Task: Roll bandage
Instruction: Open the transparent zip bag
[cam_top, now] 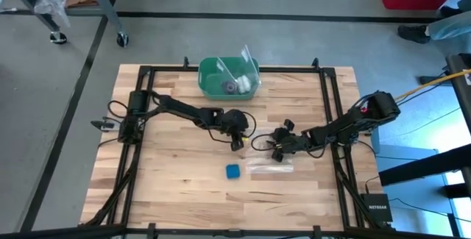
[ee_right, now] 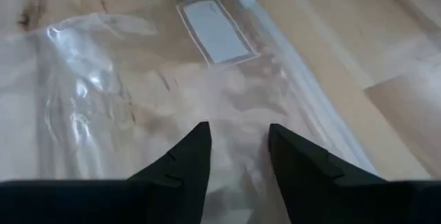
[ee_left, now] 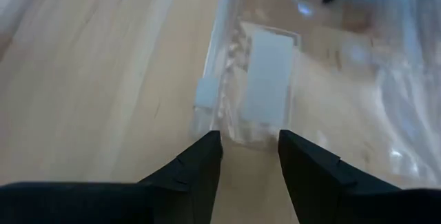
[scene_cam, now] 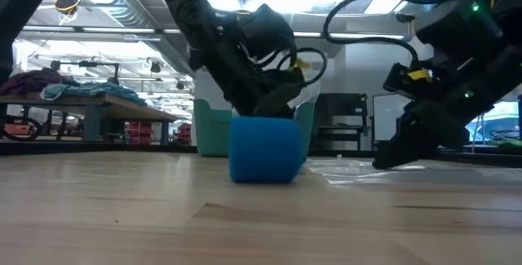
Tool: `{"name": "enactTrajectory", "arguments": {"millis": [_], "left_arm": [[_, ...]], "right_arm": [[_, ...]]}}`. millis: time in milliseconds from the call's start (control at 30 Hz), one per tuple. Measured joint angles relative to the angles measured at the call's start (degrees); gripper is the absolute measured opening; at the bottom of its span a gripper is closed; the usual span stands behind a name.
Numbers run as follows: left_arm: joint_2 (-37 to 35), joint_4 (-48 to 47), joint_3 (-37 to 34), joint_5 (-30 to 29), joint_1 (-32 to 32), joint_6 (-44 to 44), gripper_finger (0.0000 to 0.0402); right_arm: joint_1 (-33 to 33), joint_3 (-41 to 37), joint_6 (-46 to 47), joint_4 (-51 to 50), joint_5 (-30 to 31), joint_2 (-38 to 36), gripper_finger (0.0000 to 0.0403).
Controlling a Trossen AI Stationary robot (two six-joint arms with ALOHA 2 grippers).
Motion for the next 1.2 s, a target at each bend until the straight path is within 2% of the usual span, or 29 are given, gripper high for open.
{"name": "enactTrajectory", "arguments": {"millis": [167,367,533,600,767,1067,1200], "left_arm": [[0.5,1.0,0.0,-2.2,0.2,0.7,0.0143],[-2.1,-0.8,0.0,-7.2,0.7,3.2,0.0143],[-2.3,-1.3,0.1,-7.3,1.9,5.5,0.0143],[-1.8,-1.8,0.1,-5.8,2.5,5.1,0.0143],[-1.9,-4.1,0.1,4.3,3.2,4.4,0.0143],[-3.6,-9.3,0.0,7.2,3.3,2.9,0.0143],[-2.1,-6.4,0.0,6.6,3.3,3.0,0.0143]], "right_arm": [[0.0,0.2,0.0,3.0,0.0,3.9,0.0154],[0.0,0.1,-1.3,7.9,-1.1,5.9,0.0154],[0.0,0.1,-1.8,8.2,-1.9,6.0,0.0154],[0.0,0.0,-1.8,8.2,-2.0,6.0,0.0154],[0.0,0.0,-1.8,8.1,-2.1,6.0,0.0154],[0.0,0.0,-1.8,8.1,-2.2,6.0,0.0154],[0.0,0.0,-2.0,8.1,-2.0,6.1,0.0154]]}}
